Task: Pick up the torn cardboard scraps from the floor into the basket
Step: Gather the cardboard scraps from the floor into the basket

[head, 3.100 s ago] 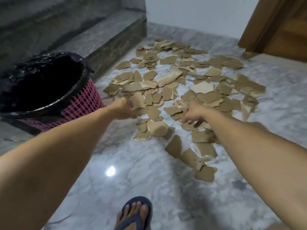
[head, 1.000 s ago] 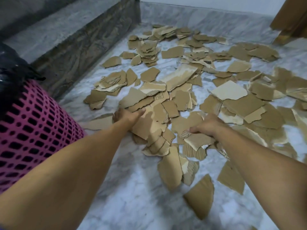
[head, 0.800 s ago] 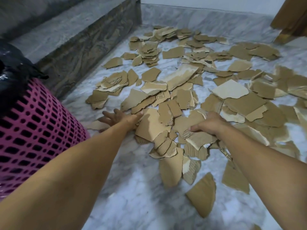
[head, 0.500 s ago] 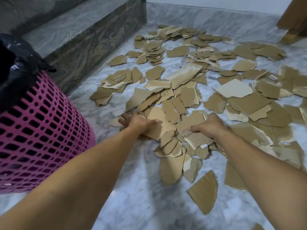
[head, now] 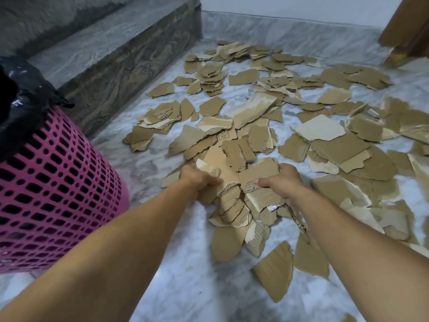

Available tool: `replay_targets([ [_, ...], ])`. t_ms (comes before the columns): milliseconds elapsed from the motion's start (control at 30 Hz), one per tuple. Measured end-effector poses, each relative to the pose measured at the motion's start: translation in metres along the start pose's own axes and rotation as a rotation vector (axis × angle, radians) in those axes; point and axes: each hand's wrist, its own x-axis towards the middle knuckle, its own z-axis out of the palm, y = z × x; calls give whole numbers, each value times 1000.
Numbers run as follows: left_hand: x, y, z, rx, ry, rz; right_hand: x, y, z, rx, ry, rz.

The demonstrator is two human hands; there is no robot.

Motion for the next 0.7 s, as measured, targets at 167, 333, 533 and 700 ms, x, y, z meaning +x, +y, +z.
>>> replay_targets([
  [167, -29, 38, -20, 21, 10, 32, -7, -29, -29, -8, -3, 5],
  [333, -70, 95, -48, 57, 51, 96, -33, -89, -78, -48, 9, -48],
  [533, -130, 153, -81, 114, 160, 200, -68, -162, -125, -56, -43, -192],
  [700, -178, 174, -121, 173, 309, 243, -106, -215, -135, -62, -101, -323],
])
